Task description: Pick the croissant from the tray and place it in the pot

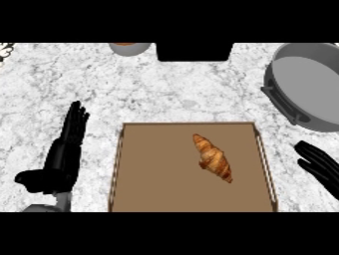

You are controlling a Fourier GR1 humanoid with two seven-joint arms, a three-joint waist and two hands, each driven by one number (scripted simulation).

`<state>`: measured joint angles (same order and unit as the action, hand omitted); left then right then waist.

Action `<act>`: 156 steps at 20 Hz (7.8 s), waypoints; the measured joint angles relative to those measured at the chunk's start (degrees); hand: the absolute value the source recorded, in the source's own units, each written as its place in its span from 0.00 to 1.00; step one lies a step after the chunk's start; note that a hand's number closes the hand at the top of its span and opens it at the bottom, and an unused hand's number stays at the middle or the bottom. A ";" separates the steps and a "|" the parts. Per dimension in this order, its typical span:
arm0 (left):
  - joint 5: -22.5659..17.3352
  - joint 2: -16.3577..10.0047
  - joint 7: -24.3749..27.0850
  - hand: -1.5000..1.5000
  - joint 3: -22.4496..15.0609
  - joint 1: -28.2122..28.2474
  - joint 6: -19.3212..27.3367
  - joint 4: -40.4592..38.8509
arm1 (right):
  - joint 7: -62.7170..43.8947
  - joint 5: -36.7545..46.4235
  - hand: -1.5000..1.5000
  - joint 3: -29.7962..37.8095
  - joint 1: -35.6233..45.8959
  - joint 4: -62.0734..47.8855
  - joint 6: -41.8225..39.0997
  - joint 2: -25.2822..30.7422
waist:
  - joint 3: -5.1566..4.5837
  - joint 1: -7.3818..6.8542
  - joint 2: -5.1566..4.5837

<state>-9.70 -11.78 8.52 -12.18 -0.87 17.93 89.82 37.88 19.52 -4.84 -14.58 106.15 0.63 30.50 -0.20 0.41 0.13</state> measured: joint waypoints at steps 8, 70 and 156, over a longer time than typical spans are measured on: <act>-0.15 0.10 -0.15 0.50 1.16 0.14 -1.38 0.47 | -21.79 15.48 0.00 -10.35 3.04 6.30 -3.45 -2.98 | 0.12 -0.53 -0.09; 8.34 7.92 -1.74 0.50 7.68 0.22 -7.55 0.34 | -32.44 46.16 1.00 -8.19 31.73 -24.06 -4.47 -24.64 | 0.15 -0.37 -0.04; 9.75 10.24 -2.17 0.50 7.26 -1.56 -10.27 1.01 | 0.31 9.21 0.00 58.80 57.04 -96.38 -11.67 18.31 | 0.84 -4.00 -2.16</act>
<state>0.05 -1.54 6.35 -4.92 -2.43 7.66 90.83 38.19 28.74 53.95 42.46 9.77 -11.04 48.81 0.63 -3.59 -2.03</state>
